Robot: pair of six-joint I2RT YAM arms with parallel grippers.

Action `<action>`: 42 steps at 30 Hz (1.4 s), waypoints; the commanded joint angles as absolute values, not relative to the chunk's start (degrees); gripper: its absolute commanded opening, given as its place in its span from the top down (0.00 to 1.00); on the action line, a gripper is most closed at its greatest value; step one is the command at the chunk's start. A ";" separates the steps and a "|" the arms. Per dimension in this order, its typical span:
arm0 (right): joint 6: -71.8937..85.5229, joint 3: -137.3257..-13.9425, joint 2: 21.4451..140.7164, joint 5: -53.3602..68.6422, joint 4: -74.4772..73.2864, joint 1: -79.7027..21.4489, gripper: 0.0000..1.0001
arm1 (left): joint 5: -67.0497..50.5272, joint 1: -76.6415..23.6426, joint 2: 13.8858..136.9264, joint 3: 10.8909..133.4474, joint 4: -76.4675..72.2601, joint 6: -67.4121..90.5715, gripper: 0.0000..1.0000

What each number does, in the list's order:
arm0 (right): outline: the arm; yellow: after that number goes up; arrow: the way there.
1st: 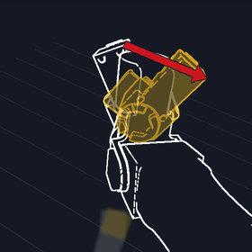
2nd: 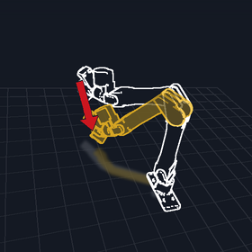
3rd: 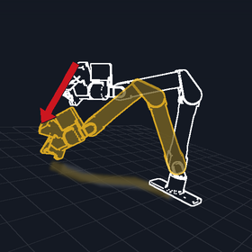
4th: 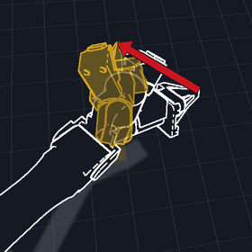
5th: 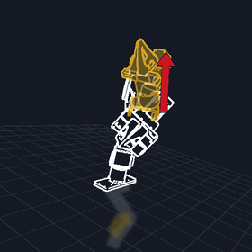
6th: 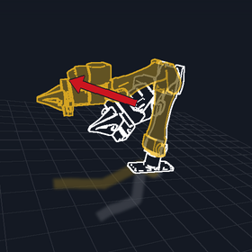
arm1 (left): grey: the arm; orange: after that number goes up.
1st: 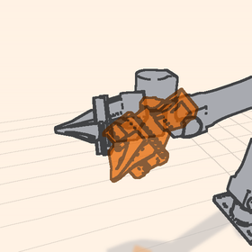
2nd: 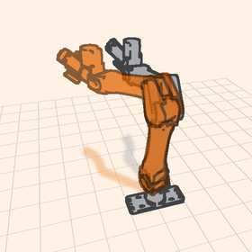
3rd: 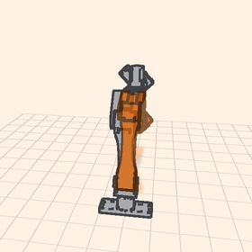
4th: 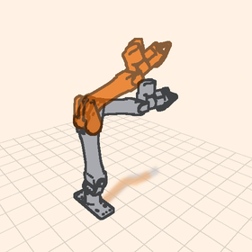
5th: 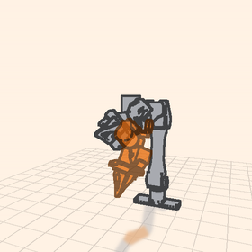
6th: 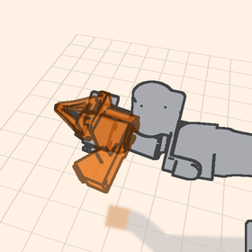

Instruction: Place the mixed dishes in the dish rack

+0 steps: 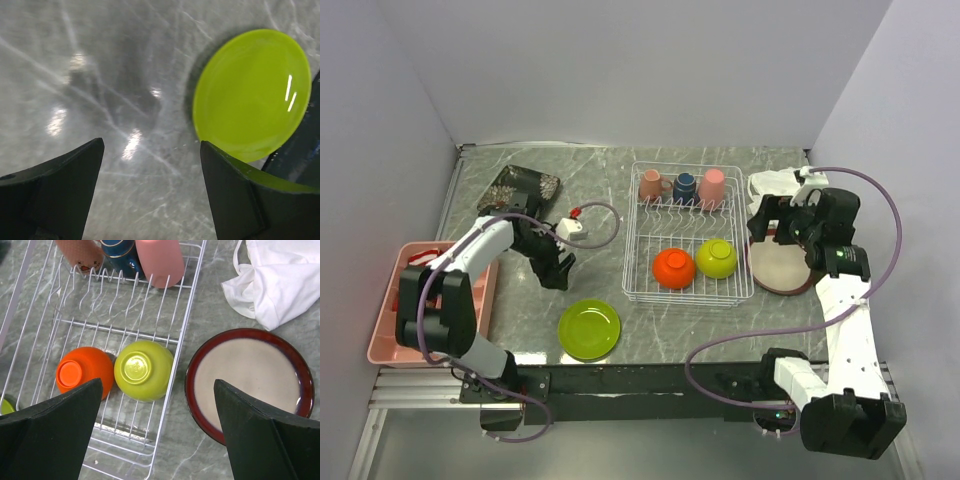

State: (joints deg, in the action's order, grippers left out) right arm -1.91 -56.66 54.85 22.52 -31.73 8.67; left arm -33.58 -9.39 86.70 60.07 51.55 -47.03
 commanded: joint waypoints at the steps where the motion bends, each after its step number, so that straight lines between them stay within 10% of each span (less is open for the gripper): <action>1: -0.97 -58.27 55.46 24.52 -31.46 9.93 0.00 | -39.29 -10.72 89.11 58.63 51.95 -49.05 0.17; 30: 2.90 -56.78 56.51 26.72 -29.62 14.24 0.00 | -36.39 -17.67 100.37 56.69 47.37 -48.25 0.34; 42: 2.99 -57.12 57.04 27.25 -30.93 14.68 0.00 | -34.81 -17.67 99.76 55.73 45.44 -45.27 0.58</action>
State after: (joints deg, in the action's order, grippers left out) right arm 3.16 -56.64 57.43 26.48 -31.55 14.17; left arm -36.62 -17.21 98.87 57.21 46.70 -46.44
